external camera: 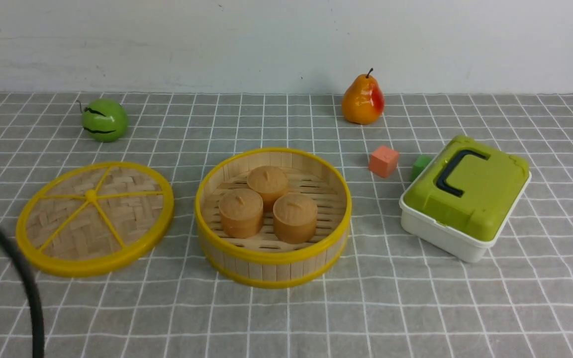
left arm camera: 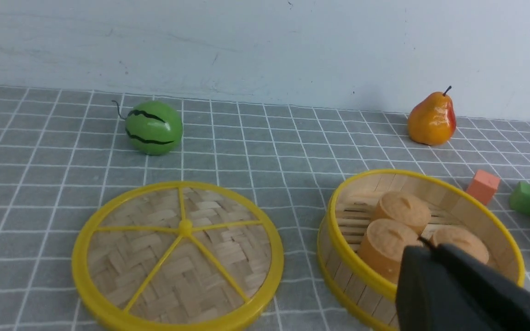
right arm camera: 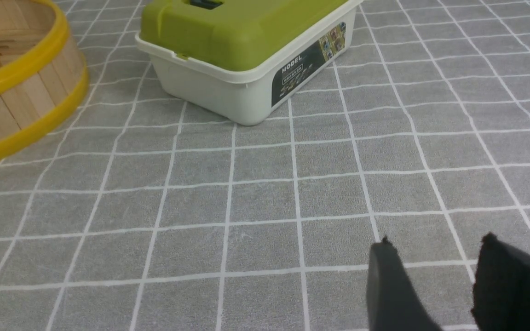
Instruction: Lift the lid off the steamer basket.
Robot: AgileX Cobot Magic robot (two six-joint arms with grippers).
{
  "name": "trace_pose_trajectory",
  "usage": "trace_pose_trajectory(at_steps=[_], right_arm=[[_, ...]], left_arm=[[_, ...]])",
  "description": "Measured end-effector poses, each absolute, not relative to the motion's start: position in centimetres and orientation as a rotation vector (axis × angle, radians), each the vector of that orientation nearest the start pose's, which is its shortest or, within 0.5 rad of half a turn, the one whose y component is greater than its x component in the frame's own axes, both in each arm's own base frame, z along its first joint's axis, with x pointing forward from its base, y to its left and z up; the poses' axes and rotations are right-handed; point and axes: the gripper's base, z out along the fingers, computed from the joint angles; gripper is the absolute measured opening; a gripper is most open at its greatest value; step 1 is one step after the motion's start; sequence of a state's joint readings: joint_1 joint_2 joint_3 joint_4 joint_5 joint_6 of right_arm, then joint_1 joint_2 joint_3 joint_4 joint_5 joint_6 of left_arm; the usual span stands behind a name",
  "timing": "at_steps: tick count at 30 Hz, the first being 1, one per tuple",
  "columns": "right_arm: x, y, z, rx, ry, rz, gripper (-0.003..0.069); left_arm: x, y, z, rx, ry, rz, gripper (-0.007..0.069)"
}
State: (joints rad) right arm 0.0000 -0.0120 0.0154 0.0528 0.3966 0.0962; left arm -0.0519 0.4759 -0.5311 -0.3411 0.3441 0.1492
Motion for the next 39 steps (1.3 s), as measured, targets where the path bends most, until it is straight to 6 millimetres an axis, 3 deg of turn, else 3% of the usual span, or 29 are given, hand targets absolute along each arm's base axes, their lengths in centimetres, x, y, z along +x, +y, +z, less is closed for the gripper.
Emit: trace_pose_trajectory(at_steps=[3,8,9,19,30,39], right_arm=[[5.2,0.2,17.3,0.122,1.881,0.118,0.0242],[5.2,0.2,17.3,0.122,1.881,0.118,0.0242],[5.2,0.2,17.3,0.122,1.881,0.118,0.0242],[5.2,0.2,17.3,0.122,1.881,0.118,0.0242],[5.2,0.2,17.3,0.122,1.881,0.118,0.0242],[5.2,0.2,17.3,0.122,1.881,0.118,0.0242]], left_arm=[[7.1,-1.4,29.4,-0.029,1.712,-0.277,-0.0013],[5.1,-1.4,26.2,-0.032,1.66,-0.298,-0.0013],[4.5,-1.4,24.8,-0.033,1.642,-0.304,-0.0013],[5.2,-1.3,19.2,-0.066,1.751,-0.297,-0.0013],[5.2,-0.3,17.0,-0.254,1.868,-0.255,-0.0013],[5.2,-0.4,16.9,-0.127,1.886,-0.185,-0.0013]])
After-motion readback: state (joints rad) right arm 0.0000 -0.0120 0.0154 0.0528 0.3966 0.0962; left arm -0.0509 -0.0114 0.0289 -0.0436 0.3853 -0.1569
